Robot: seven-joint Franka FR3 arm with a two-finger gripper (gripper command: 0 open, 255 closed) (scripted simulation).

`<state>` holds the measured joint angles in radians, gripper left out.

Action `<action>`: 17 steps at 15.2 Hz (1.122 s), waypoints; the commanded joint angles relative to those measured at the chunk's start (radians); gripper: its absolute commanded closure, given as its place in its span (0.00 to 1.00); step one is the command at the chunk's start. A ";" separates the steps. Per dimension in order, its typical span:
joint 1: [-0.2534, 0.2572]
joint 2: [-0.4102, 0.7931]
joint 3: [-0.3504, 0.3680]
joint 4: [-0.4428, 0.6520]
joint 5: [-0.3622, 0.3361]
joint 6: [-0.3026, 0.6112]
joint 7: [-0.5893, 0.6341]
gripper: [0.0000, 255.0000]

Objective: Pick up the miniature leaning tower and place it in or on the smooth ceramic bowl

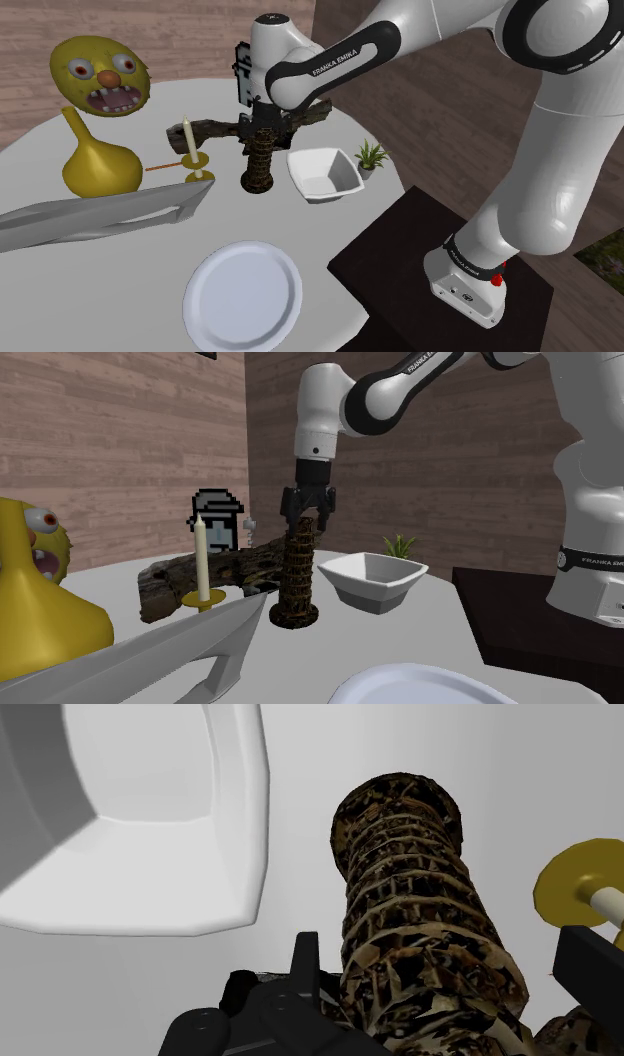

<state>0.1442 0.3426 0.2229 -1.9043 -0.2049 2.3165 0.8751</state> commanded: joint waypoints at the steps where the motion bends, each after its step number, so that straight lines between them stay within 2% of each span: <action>1: 0.000 0.001 0.000 0.000 0.000 0.001 0.000 0.00; 4: 0.000 0.000 0.000 0.000 0.000 0.000 0.000 0.00; 5: 0.000 0.000 0.000 0.000 0.000 0.000 0.000 1.00; 14: 0.000 0.001 0.000 0.000 0.000 0.001 0.000 1.00; 17: -0.002 -0.021 0.004 0.013 0.010 -0.032 -0.008 1.00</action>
<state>0.1428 0.3295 0.2258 -1.8944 -0.1981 2.2927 0.8694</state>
